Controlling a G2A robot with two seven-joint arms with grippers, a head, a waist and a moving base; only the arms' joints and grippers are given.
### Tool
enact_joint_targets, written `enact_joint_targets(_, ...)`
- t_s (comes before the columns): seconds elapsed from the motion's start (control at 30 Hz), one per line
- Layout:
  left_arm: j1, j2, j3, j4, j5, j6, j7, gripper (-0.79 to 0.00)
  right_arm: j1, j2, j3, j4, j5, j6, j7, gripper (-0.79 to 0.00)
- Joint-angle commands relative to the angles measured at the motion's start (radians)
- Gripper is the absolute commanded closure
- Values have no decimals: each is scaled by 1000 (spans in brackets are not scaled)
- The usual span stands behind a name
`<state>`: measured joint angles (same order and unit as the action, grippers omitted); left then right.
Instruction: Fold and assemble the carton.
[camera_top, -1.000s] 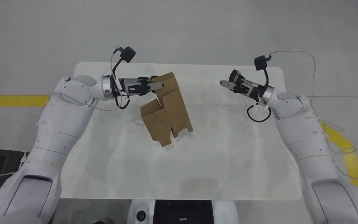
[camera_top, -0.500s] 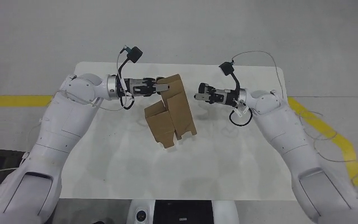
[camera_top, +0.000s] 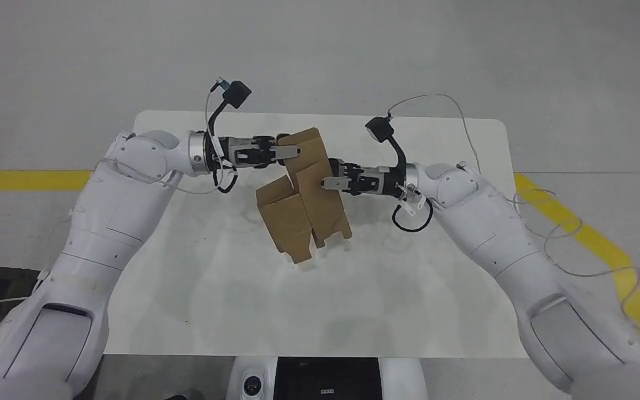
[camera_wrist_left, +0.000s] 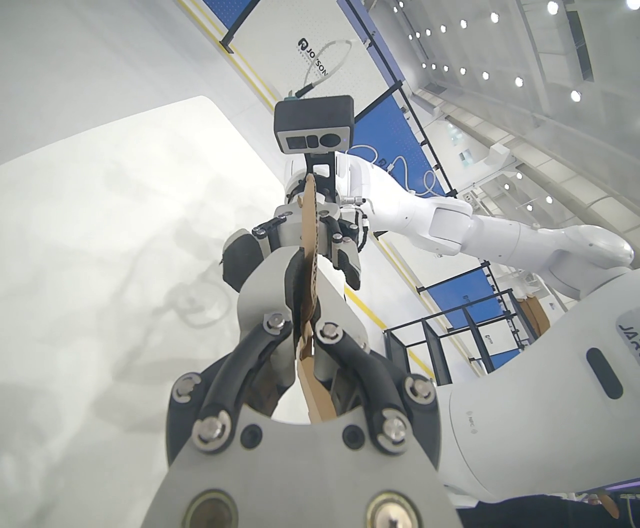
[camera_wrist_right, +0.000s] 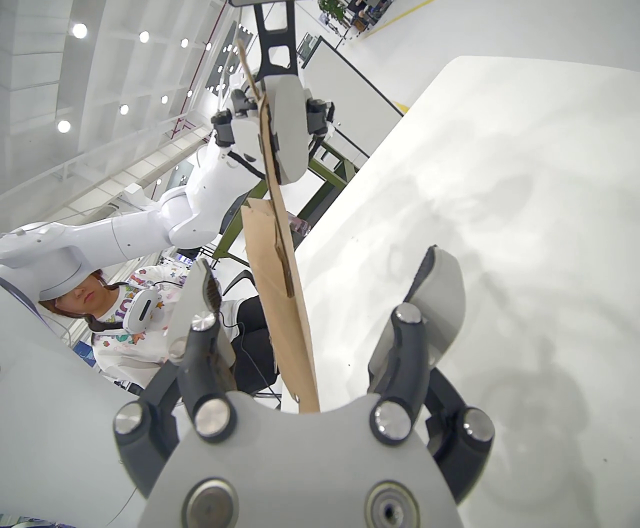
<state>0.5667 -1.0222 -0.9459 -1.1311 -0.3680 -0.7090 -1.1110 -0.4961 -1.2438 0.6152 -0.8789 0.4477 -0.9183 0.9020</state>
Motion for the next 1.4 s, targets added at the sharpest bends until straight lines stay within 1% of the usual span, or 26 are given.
enact_joint_targets(0.0, -3, 0, 2, 7, -7, 5, -5, 0, 8, 3, -26, -6, 11, -8, -8, -437)
enact_joint_targets(0.03, -4, 0, 3, 10, -10, 8, -8, 0, 12, 5, -39, -10, 15, -10, -10, -400)
enact_joint_targets(0.13, -8, -1, 7, 15, -17, 14, -14, 0, 22, 11, -75, -15, 32, -22, -22, -369)
enact_joint_targets(0.27, -10, -1, 13, 18, -24, 22, -22, 0, 36, 19, -117, -10, 46, -46, -46, -299)
enact_joint_targets(0.33, -11, -1, 15, 19, -30, 27, -27, 0, 43, 22, -137, -7, 54, -57, -57, -215)
enact_joint_targets(0.37, -12, -1, 16, 19, -34, 29, -29, 0, 46, 24, -147, -8, 60, -63, -63, -132)
enact_joint_targets(0.4, -12, -1, 16, 19, -36, 30, -30, 0, 49, 26, -157, -8, 68, -68, -68, -22)
enact_joint_targets(0.43, -13, 0, 17, 19, -36, 30, -30, 0, 52, 27, -167, -8, 75, -73, -73, 0)
enact_joint_targets(0.5, -13, 0, 18, 19, -40, 28, -28, 0, 58, 31, -186, -8, 89, -83, -83, 0)
enact_joint_targets(0.53, -12, 0, 18, 18, -42, 26, -26, -22, 61, 32, -196, -8, 96, -89, -89, 0)
enact_joint_targets(0.57, -12, 0, 18, 18, -43, 23, -23, -129, 63, 34, -205, -8, 104, -94, -94, 0)
enact_joint_targets(0.6, -13, 0, 17, 17, -45, 19, -19, -268, 66, 36, -212, -8, 113, -94, -94, 0)
enact_joint_targets(0.63, -12, 0, 16, 16, -49, 15, -15, -514, 68, 37, -218, -8, 122, -94, -94, 0)
enact_joint_targets(0.67, -12, 1, 14, 15, -50, 12, -12, -785, 70, 39, -224, -9, 130, -94, -94, 0)
enact_joint_targets(0.9, -21, 3, -22, 57, -97, 8, 11, -785, 76, 51, -235, -11, 204, -94, -94, 0)
enact_joint_targets(1.07, -23, 8, -60, 89, -44, -13, 96, -785, 76, 60, -218, 15, 272, -94, -94, 0)
enact_joint_targets(1.2, -6, 13, -80, 86, 5, -30, 140, -785, 76, 64, -190, 46, 344, -80, -81, 0)
enact_joint_targets(1.37, 35, 19, -93, 58, 47, -36, 168, -785, 81, 64, -150, 81, 386, -58, -58, 0)
